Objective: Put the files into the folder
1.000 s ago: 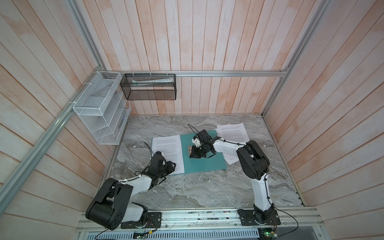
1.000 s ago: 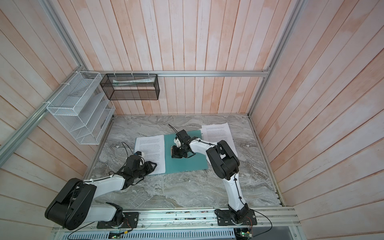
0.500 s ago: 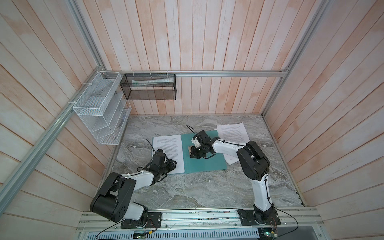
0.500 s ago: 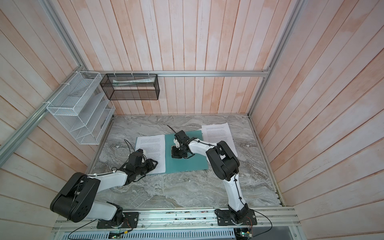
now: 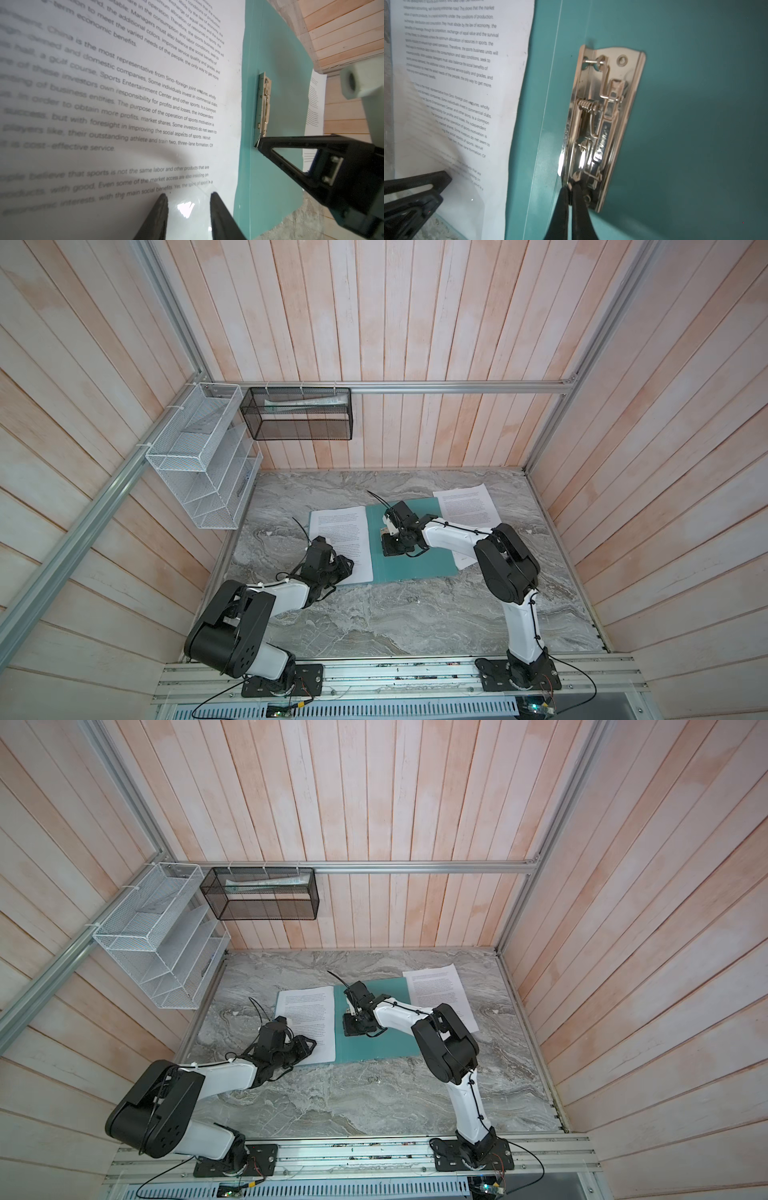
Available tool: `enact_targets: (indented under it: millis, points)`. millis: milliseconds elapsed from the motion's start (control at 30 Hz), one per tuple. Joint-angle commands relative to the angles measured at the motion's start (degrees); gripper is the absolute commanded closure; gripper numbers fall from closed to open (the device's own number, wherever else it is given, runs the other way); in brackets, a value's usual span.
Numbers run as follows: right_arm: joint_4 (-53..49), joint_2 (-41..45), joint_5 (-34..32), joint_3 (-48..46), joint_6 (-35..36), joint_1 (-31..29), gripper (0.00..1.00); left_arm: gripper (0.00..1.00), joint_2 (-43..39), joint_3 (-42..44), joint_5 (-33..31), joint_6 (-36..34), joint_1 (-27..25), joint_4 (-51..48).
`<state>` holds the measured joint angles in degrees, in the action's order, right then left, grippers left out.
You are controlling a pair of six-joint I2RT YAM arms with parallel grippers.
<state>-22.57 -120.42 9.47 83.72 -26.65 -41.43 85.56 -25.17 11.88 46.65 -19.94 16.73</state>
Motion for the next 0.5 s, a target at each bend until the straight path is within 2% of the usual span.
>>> enact_targets:
  millis: [0, 100, 200, 400, 467]
  points:
    - [-9.98, -1.27, -2.87, -0.13, 3.34, 2.44, 1.00, 0.63, 5.04, 4.33, -3.28, 1.13, 0.34, -11.80]
    - [-6.55, -0.69, 7.74, 0.23, 1.57, 3.35, 1.00, 0.63, 5.84, 4.08, -3.45, 1.07, 0.34, -11.72]
    - [-4.63, -0.85, 13.13, 0.13, -0.58, 4.01, 1.00, 0.63, 5.41, 4.31, -3.79, 1.31, 0.27, -11.64]
    - [-7.71, -2.95, 8.30, 1.16, -0.51, 4.08, 1.00, 0.63, 5.42, 4.45, -3.84, 1.33, 0.34, -11.46]
    - [-9.90, -3.30, 3.40, 1.48, 0.11, 3.83, 1.00, 0.64, 5.54, 4.52, -3.81, 1.42, 0.35, -11.46]
